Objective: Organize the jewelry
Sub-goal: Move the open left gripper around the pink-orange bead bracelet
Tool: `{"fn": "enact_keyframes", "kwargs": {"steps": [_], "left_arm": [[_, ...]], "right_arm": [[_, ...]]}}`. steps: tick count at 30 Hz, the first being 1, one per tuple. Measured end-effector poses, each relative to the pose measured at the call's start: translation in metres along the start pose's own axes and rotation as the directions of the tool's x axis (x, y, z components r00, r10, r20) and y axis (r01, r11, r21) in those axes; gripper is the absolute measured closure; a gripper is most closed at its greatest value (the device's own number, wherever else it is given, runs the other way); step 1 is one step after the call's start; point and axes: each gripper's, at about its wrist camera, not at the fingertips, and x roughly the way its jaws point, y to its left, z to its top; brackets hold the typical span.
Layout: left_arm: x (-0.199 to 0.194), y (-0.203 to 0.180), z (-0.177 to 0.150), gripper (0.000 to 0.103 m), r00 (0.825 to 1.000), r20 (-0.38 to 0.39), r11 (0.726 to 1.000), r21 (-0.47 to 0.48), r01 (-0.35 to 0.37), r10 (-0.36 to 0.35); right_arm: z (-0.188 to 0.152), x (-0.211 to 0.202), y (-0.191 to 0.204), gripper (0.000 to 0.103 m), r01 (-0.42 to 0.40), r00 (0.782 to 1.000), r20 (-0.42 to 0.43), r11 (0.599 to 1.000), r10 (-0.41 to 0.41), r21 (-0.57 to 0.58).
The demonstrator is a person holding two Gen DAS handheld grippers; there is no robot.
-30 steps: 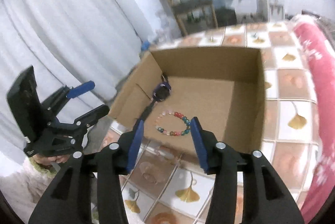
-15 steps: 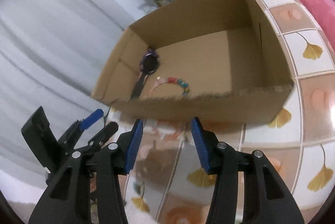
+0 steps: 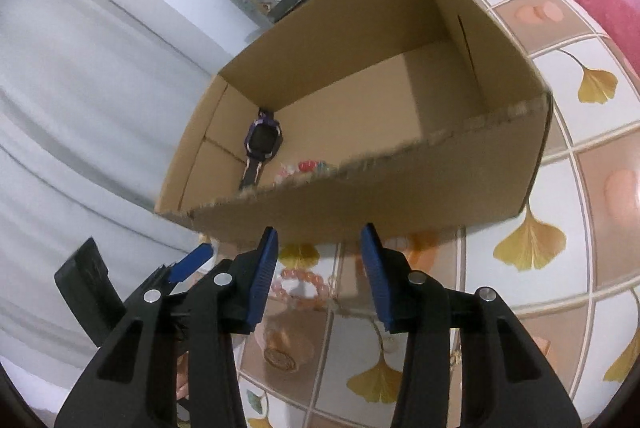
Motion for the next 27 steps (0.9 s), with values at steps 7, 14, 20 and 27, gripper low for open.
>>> {"fn": "enact_keyframes", "kwargs": {"steps": [7, 14, 20, 27], "left_arm": [[0.029, -0.014, -0.011, 0.065, 0.994, -0.112, 1.000, 0.008, 0.013, -0.012], [0.029, -0.024, -0.012, 0.067, 0.991, -0.131, 1.000, 0.025, 0.006, -0.003], [0.037, -0.041, -0.017, 0.067, 0.988, -0.133, 0.992, 0.108, -0.065, 0.079], [0.026, -0.039, -0.026, 0.079, 0.986, -0.139, 0.990, 0.117, -0.080, 0.096]], "right_arm": [[-0.029, -0.012, 0.004, 0.064, 0.021, 1.000, -0.006, 1.000, -0.021, -0.008], [-0.051, -0.031, -0.006, 0.064, 0.021, 1.000, -0.012, 1.000, -0.021, 0.016], [-0.053, -0.034, -0.017, 0.064, 0.014, 1.000, -0.018, 0.999, -0.014, 0.049], [-0.062, -0.048, -0.022, 0.064, 0.017, 1.000, -0.010, 0.998, -0.016, 0.054]]}}
